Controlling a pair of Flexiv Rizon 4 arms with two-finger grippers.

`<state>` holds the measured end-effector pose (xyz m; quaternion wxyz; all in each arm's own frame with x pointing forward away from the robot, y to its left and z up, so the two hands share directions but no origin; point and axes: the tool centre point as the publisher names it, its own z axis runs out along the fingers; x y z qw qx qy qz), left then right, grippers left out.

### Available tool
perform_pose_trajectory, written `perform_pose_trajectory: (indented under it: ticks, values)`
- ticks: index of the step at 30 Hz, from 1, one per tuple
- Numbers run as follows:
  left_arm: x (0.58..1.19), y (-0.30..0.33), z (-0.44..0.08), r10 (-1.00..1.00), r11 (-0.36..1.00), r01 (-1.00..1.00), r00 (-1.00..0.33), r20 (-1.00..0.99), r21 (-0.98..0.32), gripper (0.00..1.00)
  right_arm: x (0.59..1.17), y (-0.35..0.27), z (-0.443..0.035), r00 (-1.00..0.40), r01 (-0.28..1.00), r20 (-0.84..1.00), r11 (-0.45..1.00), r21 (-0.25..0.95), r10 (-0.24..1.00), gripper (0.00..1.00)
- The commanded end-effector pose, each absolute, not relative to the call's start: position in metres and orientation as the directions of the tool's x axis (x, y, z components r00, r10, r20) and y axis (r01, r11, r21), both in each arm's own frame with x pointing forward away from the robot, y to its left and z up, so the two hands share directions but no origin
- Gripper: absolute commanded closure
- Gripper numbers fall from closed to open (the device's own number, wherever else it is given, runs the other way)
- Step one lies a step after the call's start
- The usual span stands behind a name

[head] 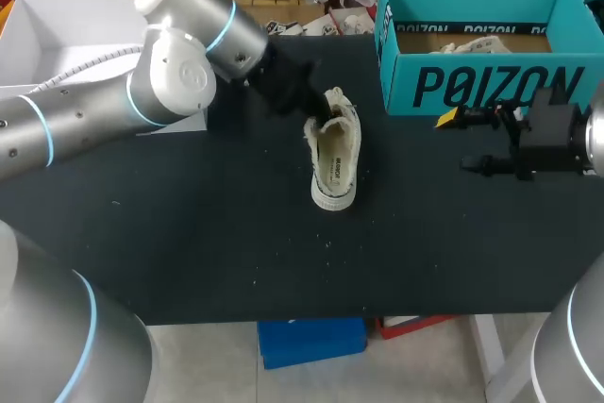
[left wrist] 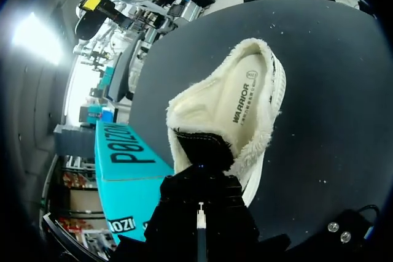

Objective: Take the shoe out of the shoebox, open the shoe tongue, remove and reinsert the insole, then place the shoe into the shoebox

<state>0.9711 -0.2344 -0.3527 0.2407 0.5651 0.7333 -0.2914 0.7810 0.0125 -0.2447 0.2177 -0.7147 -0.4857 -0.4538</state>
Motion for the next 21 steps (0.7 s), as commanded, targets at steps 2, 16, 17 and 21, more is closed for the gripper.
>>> perform_pose_trajectory:
  ticks: [2,16,17,21]
  values:
    - [0.952,-0.232,-0.352,0.689,0.172,0.973,-0.229,-0.688,-0.152,1.00,0.781,0.013,-0.244,0.118,0.892,0.859,-0.434,0.129,0.497,0.00]
    - [0.934,-0.214,-0.326,0.750,0.108,0.990,-0.140,-0.647,-0.089,1.00,0.781,0.013,-0.244,0.118,0.892,0.859,-0.434,0.129,0.497,0.00]
    - [0.937,-0.210,-0.322,0.754,0.115,0.991,-0.132,-0.644,-0.067,1.00,0.781,0.013,-0.244,0.118,0.892,0.859,-0.434,0.129,0.497,0.00]
    - [0.947,-0.205,-0.312,0.747,0.137,0.990,-0.127,-0.653,-0.036,1.00,0.781,0.013,-0.244,0.118,0.892,0.859,-0.434,0.129,0.497,0.00]
